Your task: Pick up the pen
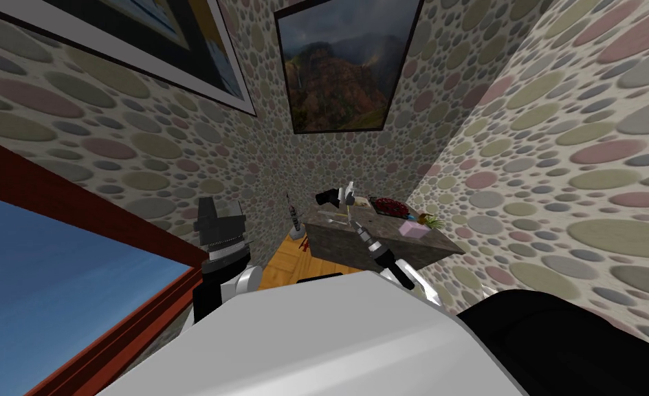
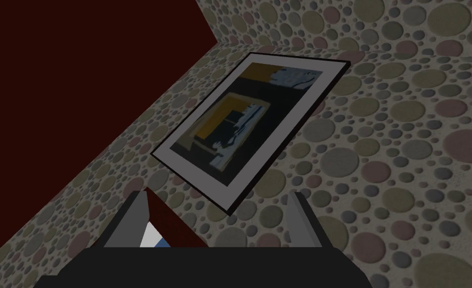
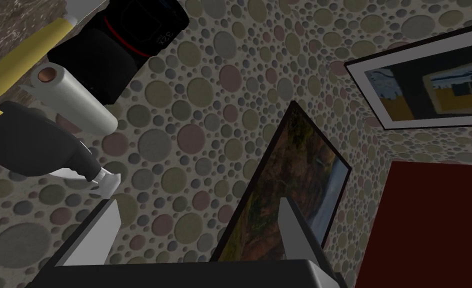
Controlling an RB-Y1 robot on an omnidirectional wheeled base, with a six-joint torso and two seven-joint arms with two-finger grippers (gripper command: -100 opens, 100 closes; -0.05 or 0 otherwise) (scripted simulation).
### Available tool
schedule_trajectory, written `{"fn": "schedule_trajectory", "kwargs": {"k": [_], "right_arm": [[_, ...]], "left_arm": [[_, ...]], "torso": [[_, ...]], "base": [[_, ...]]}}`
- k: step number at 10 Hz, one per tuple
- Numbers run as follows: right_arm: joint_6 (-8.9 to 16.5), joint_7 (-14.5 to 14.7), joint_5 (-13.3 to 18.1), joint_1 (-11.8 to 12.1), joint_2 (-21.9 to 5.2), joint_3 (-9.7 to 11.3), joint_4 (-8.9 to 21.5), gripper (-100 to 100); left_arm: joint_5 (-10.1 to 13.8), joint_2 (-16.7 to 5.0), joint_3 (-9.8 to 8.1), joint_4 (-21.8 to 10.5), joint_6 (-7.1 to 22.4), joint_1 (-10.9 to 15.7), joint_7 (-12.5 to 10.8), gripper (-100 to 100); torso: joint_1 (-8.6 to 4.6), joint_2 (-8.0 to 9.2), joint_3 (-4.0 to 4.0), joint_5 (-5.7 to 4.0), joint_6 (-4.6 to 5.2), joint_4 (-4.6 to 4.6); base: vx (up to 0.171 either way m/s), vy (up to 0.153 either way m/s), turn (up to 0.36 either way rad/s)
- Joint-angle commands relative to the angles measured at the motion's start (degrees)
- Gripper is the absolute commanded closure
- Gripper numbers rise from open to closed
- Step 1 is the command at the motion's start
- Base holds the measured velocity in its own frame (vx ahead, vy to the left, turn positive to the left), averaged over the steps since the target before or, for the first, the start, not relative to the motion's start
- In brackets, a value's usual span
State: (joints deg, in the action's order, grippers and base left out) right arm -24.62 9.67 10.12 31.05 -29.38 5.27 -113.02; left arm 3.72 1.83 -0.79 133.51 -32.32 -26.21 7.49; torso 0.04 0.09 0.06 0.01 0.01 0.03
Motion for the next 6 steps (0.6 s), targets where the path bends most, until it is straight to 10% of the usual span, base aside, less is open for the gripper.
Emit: {"fn": "schedule_trajectory", "kwargs": {"k": [1,6], "right_arm": [[-0.6,0.3,0.9,-0.2,-2.9,0.4,2.6,-100],[-1.6,0.7,2.5,0.0,-10.8,1.0,6.6,-100]], "left_arm": [[0.0,0.0,0.00,0.0,0.0,0.0,0.0,0],[0.0,0.0,0.00,0.0,0.0,0.0,0.0,0]], "torso": [[0.00,0.00,0.00,0.00,0.00,0.00],[0.01,0.02,0.01,0.00,-0.01,0.00]], "base": [[-0.036,0.025,0.091],[-0.029,0.020,0.072]]}}
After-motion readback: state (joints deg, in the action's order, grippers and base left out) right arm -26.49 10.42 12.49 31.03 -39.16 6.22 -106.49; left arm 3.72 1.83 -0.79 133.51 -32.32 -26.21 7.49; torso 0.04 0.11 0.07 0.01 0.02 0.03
